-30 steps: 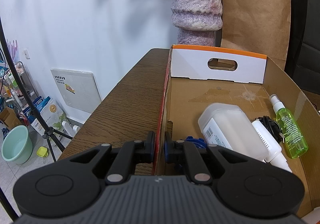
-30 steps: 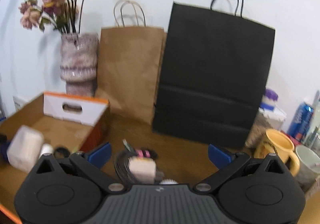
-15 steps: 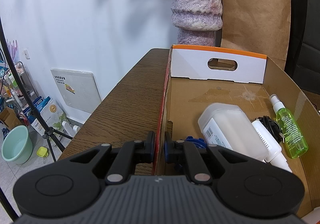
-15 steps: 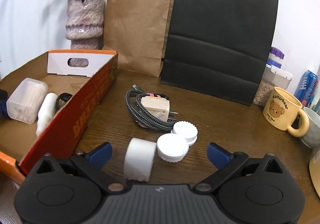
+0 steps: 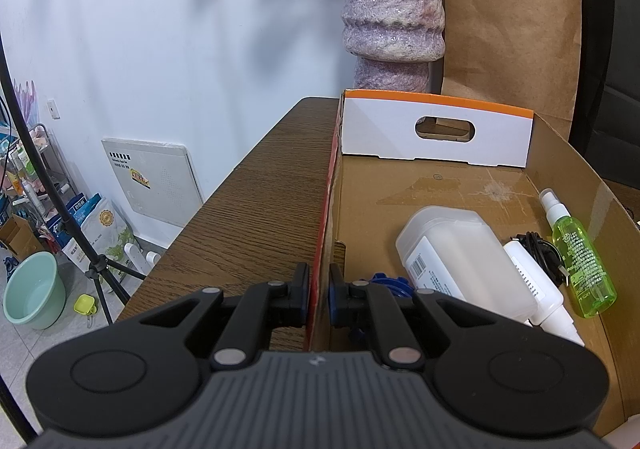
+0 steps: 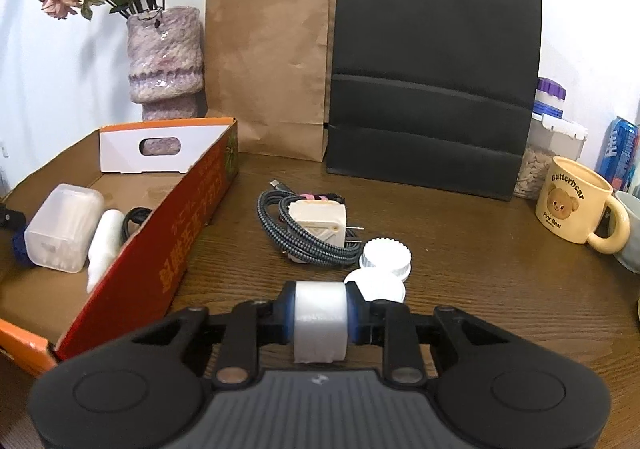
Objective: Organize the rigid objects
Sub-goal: 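Carry the white tape roll with the right tool toward the tray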
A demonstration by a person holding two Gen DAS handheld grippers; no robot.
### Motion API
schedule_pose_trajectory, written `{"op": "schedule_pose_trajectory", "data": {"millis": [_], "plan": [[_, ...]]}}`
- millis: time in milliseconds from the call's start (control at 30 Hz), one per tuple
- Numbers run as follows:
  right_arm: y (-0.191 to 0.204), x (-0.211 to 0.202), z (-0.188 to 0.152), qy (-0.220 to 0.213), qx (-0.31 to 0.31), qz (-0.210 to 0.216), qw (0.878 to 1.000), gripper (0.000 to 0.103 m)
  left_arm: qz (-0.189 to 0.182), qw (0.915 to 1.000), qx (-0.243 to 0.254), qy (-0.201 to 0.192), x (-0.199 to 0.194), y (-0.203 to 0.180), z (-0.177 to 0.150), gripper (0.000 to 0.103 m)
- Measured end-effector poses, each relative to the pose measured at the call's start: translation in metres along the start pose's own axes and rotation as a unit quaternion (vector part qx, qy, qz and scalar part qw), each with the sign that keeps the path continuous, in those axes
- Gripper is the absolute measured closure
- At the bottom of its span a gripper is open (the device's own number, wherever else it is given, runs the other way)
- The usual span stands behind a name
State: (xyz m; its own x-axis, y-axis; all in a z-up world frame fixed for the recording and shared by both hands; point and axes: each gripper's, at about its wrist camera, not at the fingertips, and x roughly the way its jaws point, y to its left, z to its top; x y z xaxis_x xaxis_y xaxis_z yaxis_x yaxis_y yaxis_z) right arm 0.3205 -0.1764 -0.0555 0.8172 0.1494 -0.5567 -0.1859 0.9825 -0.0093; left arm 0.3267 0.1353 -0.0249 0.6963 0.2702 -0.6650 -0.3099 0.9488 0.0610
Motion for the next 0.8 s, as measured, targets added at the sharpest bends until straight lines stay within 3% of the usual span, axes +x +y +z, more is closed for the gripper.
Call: {"op": "schedule_pose_trajectory", "data": {"millis": [800], "plan": [[-0.004, -0.009, 0.013, -0.044, 0.008, -0.008, 0.999, 0.079, 0.000, 1.0000, 0.000, 0.000, 0.000, 0.000, 0.000, 0.093]]}}
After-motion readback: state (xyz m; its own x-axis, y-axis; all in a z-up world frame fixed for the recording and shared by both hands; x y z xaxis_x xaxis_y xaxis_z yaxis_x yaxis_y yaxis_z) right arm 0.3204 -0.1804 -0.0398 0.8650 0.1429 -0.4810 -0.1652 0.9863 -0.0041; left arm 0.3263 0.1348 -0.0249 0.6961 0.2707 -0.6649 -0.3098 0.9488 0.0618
